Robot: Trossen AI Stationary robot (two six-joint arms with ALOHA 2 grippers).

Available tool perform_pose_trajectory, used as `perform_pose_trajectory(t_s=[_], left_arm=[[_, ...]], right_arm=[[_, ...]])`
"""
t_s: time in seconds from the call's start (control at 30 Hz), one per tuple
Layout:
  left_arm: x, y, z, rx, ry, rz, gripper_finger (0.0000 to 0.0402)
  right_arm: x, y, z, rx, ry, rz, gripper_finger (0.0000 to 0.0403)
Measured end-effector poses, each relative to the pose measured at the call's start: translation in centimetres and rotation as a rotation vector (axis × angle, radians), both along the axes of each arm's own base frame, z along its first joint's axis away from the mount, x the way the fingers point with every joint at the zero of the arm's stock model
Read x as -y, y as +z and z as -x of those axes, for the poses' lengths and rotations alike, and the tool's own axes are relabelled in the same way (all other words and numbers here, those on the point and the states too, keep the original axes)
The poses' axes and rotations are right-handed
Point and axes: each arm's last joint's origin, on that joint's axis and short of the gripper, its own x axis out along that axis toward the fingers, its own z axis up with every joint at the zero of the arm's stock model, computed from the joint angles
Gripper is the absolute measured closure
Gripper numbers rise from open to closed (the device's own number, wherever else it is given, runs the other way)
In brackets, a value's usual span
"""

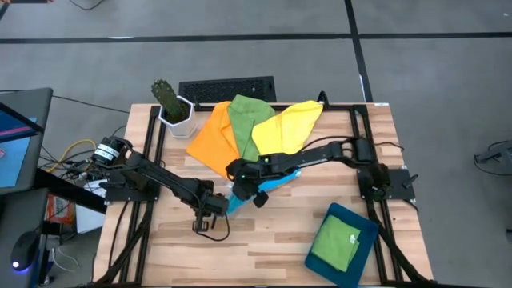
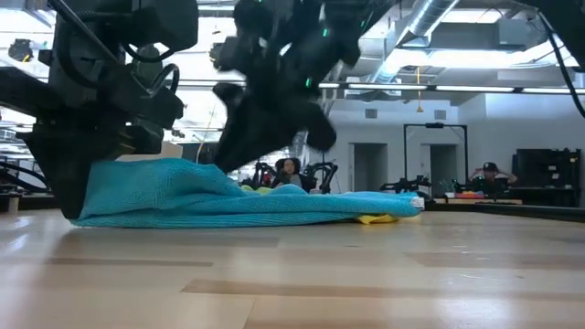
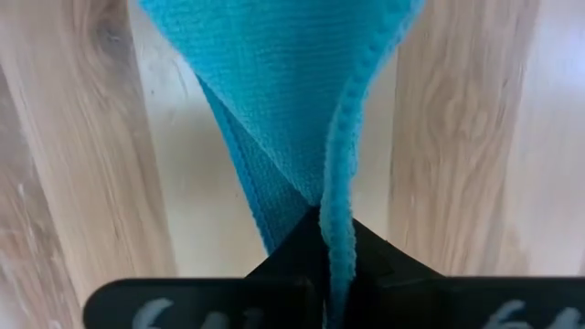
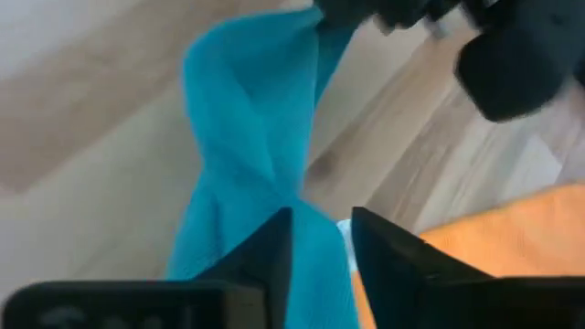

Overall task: Fold microfiber towels
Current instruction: Fold the blue microfiber towel

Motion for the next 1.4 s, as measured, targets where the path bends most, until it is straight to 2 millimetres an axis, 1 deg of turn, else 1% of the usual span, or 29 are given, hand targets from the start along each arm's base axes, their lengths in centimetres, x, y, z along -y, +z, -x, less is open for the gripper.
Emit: perform_pose_trajectory(t_s=[0.07,0.2,0.27,0.37,0.47,0.6,0.7,0.8,0.87,0.97,1.03,1.07,1.13,1.3,1.4], left_arm=[[0.0,0.0,0.1,-0.014,-0.019,-0.004,0.0401],[-0.1,0.0,0.3,-0.025,-0.034,-0.009,0.0401],[-0.1,0.0,0.3,-0.026,-0.033,-0.010,0.0401],[-0.1,0.0,0.3,-0.026,-0.032,-0.011,0.0401],[-0.1,0.0,0.3,-0.027,-0.010,-0.010,0.0401],[-0.1,0.0,0.3,-0.028,0.012,-0.007,0.0401],[-0.1,0.0,0.2,-0.027,0.007,-0.007,0.0401],[-0.1,0.0,0.2,-0.027,0.005,-0.008,0.0401],[-0.1,0.0,0.3,-0.029,0.005,-0.008,0.0401],[-0.1,0.0,0.3,-0.032,0.000,-0.013,0.0401],[-0.2,0.0,0.3,-0.030,-0.003,-0.019,0.0401],[-0.2,0.0,0.3,-0.026,-0.003,-0.028,0.0401],[-0.2,0.1,0.2,-0.017,-0.002,-0.048,0.0401],[-0.5,0.3,0.0,0.020,0.001,-0.130,0.0401],[-0.6,0.2,0.1,0.021,-0.017,-0.170,0.0401]], right_arm=[[-0.2,-1.0,-0.1,-0.017,0.019,0.016,0.0232],[-1.2,-0.9,-0.3,0.002,0.066,0.042,0.0200],[-1.7,-0.8,-0.1,-0.003,0.097,0.085,0.0193],[-2.6,-0.4,-0.1,0.032,0.160,0.144,0.0192],[-3.1,-0.7,-0.1,0.028,0.177,0.160,0.0201],[-3.0,-2.4,-0.2,-0.015,0.179,0.164,0.0218],[-3.0,-3.1,-0.3,-0.026,0.174,0.173,0.0233],[-3.0,-3.8,-0.2,-0.064,0.152,0.192,0.0261],[-3.2,-3.8,-0.1,-0.070,0.125,0.195,0.0291],[-3.2,-2.8,0.4,-0.091,0.088,0.184,0.0345],[-3.1,-1.3,0.6,-0.072,0.045,0.180,0.0376],[-3.1,-0.5,0.9,-0.080,0.026,0.172,0.0385],[-3.1,0.9,1.6,-0.097,-0.022,0.139,0.0389],[-4.0,4.5,3.5,-0.116,-0.198,0.027,0.0366],[-5.0,5.6,4.8,-0.185,-0.297,-0.062,0.0365]])
